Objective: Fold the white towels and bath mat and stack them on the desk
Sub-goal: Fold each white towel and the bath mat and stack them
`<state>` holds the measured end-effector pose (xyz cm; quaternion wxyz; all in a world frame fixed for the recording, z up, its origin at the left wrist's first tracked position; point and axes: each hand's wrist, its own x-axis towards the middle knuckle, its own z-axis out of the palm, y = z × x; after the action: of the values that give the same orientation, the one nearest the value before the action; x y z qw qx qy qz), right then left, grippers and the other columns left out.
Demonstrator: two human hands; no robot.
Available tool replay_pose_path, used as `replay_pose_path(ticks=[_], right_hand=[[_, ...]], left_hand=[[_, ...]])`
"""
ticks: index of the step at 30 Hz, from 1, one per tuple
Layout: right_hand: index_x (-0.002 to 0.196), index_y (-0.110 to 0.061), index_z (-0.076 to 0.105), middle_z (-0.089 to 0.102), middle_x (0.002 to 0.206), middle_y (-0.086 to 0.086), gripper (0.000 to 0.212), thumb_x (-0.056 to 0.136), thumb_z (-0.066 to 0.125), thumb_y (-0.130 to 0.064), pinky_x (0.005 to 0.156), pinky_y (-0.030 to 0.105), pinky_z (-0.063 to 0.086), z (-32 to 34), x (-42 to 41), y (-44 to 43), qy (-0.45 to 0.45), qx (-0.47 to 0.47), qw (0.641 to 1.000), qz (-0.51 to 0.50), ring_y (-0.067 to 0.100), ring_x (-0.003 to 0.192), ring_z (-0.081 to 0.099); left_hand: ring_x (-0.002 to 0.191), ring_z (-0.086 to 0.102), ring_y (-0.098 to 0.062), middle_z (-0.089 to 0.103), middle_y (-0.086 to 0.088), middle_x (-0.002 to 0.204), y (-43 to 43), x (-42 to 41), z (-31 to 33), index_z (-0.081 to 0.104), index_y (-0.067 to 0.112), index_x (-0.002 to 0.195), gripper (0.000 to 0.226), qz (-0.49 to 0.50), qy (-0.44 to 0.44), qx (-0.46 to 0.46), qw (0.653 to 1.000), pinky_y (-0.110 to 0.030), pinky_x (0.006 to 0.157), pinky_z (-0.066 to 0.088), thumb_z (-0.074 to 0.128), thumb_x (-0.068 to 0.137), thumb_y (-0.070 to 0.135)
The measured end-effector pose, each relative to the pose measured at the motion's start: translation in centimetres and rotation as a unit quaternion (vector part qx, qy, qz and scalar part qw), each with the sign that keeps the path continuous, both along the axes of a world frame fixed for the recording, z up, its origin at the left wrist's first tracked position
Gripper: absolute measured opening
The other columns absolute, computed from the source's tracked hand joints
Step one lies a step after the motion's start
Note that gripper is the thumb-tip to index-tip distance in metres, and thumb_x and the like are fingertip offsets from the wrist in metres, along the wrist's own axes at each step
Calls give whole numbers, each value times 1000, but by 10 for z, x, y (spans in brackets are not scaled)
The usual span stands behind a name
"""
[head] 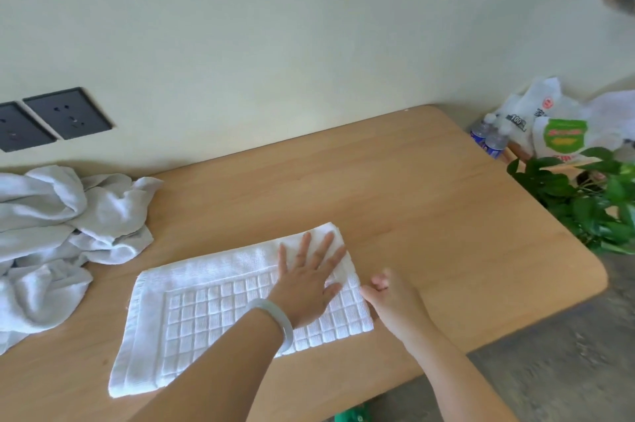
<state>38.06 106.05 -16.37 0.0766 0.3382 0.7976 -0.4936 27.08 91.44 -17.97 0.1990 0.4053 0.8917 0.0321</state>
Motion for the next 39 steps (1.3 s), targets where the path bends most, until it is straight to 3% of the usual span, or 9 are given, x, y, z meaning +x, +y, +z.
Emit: replay_pose_path(ticks=[7, 10, 13, 15, 18, 23, 29, 33, 39], right_hand=[[104, -6, 69, 75, 93, 9, 25, 83, 72, -19, 78, 33, 57, 41, -44, -23, -5, -351, 934, -73, 22, 89, 72], [107, -19, 69, 74, 98, 2, 27, 81, 73, -26, 89, 40, 55, 72, -51, -55, 89, -321, 943, 19, 17, 91, 71], [103, -36, 64, 69, 76, -11, 26, 79, 71, -27, 61, 22, 50, 101, -51, -109, 162, -234, 951, 121, 6, 68, 64], [90, -35, 62, 58, 62, -11, 23, 81, 66, -14, 55, 23, 43, 109, -50, -141, 180, -259, 930, 190, 9, 58, 55], [91, -26, 73, 69, 84, -2, 24, 84, 59, -8, 78, 26, 52, 122, -53, -158, 168, -297, 911, 231, 8, 81, 63], [101, 4, 66, 66, 103, 25, 23, 91, 47, 8, 84, 37, 56, 95, -83, -138, 139, -404, 903, -44, 29, 94, 65], [130, 4, 51, 57, 126, 24, 39, 95, 57, -15, 106, 49, 41, 80, -109, -167, 40, -479, 877, -16, 33, 116, 54], [143, -16, 40, 46, 144, 12, 78, 84, 60, -61, 110, 50, 30, 86, -120, -174, -9, -506, 859, 73, 33, 136, 38], [143, -15, 45, 45, 145, 19, 74, 90, 41, -67, 112, 53, 31, 103, -137, -145, 65, -683, 726, 36, 37, 134, 42]], left_hand=[[136, 26, -13, 30, 9, 148, -33, 10, 46, 30, 28, 149, 52, 264, -98, 212, 936, -35, 115, 25, 45, 100, 37], [116, 54, -18, 55, 6, 129, -41, 6, 87, 49, 32, 135, 53, 395, -293, 300, 818, -38, 99, 48, 49, 90, 60], [103, 64, -22, 68, -6, 110, -58, -8, 124, 62, 23, 113, 45, 452, -329, 333, 759, -38, 82, 55, 65, 83, 55], [91, 68, -28, 71, -17, 94, -80, -18, 142, 66, 9, 99, 38, 497, -251, 313, 769, -45, 84, 56, 77, 73, 34], [81, 68, -34, 65, -14, 76, -130, -29, 169, 66, 1, 87, 37, 519, -197, 272, 786, -52, 80, 56, 68, 55, 20], [90, 66, -28, 68, -14, 95, -176, -40, 253, 61, 13, 96, 36, 487, -158, 242, 824, -40, 82, 55, 71, 64, 26], [97, 67, -36, 68, -21, 104, -194, -55, 366, 62, 7, 100, 49, 455, -98, 211, 859, -54, 89, 54, 71, 57, 29], [87, 68, -33, 66, -31, 108, -198, -63, 424, 60, -15, 109, 35, 450, -133, 278, 838, -40, 76, 60, 69, 84, 7], [75, 71, -32, 69, -28, 98, -233, -81, 455, 62, -18, 108, 71, 475, -205, 337, 786, -38, 60, 60, 89, 54, 19]])
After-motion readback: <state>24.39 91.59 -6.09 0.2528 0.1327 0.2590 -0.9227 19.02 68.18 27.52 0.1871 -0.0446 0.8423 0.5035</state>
